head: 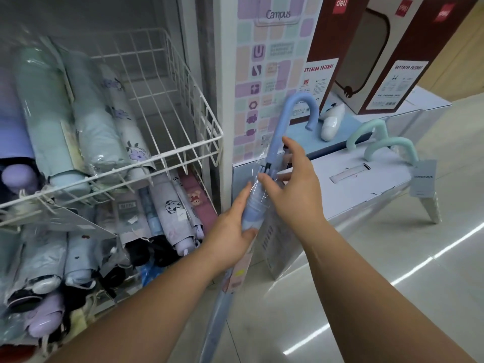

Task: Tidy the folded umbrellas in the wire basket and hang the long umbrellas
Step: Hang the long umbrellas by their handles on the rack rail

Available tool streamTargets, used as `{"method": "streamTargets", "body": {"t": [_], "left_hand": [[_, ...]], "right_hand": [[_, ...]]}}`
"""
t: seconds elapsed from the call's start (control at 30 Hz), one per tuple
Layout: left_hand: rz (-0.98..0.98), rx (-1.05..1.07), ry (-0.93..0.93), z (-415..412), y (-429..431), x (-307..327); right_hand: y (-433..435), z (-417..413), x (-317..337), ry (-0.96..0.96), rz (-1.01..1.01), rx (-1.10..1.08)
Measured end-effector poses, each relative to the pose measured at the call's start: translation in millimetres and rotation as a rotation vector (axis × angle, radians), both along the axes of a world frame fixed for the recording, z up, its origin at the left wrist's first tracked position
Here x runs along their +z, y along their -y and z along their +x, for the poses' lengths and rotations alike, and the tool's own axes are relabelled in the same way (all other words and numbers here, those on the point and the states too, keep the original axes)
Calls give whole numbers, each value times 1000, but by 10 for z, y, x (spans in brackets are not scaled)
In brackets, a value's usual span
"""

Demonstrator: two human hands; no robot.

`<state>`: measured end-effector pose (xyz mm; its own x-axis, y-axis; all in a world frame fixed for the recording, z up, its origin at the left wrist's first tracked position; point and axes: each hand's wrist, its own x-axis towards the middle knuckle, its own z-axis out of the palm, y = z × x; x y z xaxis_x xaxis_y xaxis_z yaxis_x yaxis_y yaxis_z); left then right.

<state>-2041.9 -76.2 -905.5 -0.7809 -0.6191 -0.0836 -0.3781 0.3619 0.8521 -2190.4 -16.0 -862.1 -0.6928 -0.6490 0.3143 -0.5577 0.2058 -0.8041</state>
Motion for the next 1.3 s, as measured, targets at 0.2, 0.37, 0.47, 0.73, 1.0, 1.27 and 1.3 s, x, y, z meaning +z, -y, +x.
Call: {"method": "streamTargets", "body": {"t": [0.2, 0.37, 0.47, 0.73, 1.0, 1.27, 1.3], "left_hand": [[99, -29, -78, 61, 76, 412], [129, -100, -77, 93, -12, 1065], [100, -159, -39, 129, -83, 1566], [151, -115, -76, 191, -263, 3189], [192, -92, -163, 233, -522, 5106], [208, -99, -197, -8, -717, 6366], [198, -98, -214, -88, -736, 6494]], "right_hand": [[-14, 217, 411, -22, -37, -41], [-231, 309, 1010, 39, -71, -128], [-350, 432, 1407, 113, -107, -229], [-457, 595, 2999, 128, -65, -237], [-742, 707, 4977, 84, -60, -114], [-984, 487, 6240, 51, -118, -137], [-1008, 408, 6339, 47, -116, -119]]}}
